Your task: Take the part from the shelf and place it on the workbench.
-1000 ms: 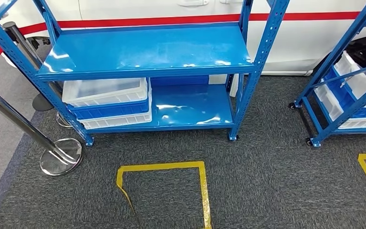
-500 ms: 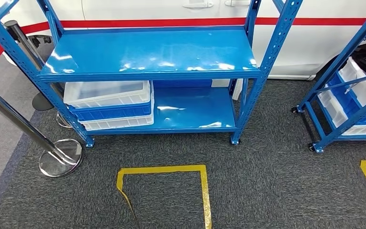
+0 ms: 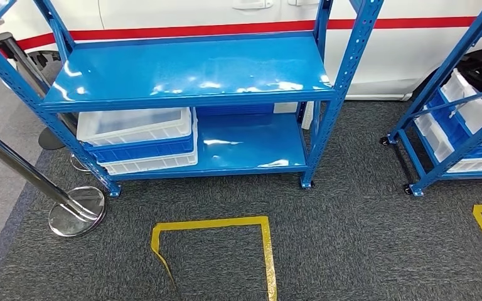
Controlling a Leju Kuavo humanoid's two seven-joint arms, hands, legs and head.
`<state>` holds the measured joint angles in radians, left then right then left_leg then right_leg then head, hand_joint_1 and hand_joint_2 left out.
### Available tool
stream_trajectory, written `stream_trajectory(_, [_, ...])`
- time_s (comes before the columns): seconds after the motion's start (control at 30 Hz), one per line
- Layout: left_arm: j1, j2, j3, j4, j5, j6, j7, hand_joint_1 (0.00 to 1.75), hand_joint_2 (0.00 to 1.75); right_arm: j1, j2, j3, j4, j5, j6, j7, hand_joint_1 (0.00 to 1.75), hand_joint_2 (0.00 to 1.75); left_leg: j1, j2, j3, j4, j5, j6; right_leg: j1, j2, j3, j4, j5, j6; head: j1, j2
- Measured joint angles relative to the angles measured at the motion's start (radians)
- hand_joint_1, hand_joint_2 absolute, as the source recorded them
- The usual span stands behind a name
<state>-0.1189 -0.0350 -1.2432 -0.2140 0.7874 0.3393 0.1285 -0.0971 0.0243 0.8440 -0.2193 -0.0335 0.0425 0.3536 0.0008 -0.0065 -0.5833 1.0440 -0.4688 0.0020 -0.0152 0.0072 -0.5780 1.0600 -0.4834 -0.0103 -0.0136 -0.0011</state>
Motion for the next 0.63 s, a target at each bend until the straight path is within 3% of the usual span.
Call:
stream_trajectory(0.03, [0.0,0.0,0.0,0.0,0.001,0.001,0.0,0.0,0.0,0.0,-0.002,0.0,0.0,-0.002,-0.004,0.004,0.0,1.75,0.001,-0.001,0.006,-0.015,-0.003,-0.005,0.004,0.0,-0.001,-0.001,0.0,0.001,0.001,0.0])
stream_trajectory(0.07, [0.001,0.0,0.0,0.0,0.001,0.002,0.0,0.0,0.0,0.0,-0.003,0.0,0.0,-0.005,-0.008,0.008,0.0,1.31,0.003,-0.001,0.007,-0.02,-0.002,-0.012,0.005,-0.001,-0.001,-0.003,0.001,0.001,0.002,0.0])
stream_trajectory(0.1, [0.003,0.0,0.0,0.0,0.002,0.003,0.0,0.0,0.0,0.0,-0.004,0.0,0.0,-0.008,-0.013,0.014,0.0,0.87,0.003,-0.002,0.007,-0.02,-0.003,-0.01,0.005,-0.001,0.0,-0.006,0.003,0.004,0.003,0.0])
stream_trajectory(0.17, [0.004,0.001,0.0,0.0,0.002,0.005,-0.002,0.0,0.87,0.0,-0.006,-0.001,0.0,-0.016,-0.012,0.025,0.0,0.0,0.002,-0.002,0.008,-0.02,-0.003,-0.007,0.005,-0.001,0.003,-0.011,0.005,0.007,0.003,0.0])
stream_trajectory(0.23, [0.003,0.001,0.0,0.0,0.001,0.004,-0.005,0.0,1.75,0.0,-0.007,-0.002,0.0,-0.027,0.003,0.029,0.0,0.0,0.002,-0.002,0.008,-0.02,-0.003,-0.004,0.005,-0.001,0.006,-0.015,0.007,0.01,0.003,0.0])
stream_trajectory(0.63, [0.001,0.001,0.0,0.0,0.006,0.003,-0.009,0.0,1.75,0.0,-0.007,-0.006,0.0,-0.048,0.005,0.019,0.0,0.0,0.001,-0.002,0.009,-0.02,-0.003,0.003,0.005,-0.001,0.008,-0.019,0.009,0.014,0.003,0.0])
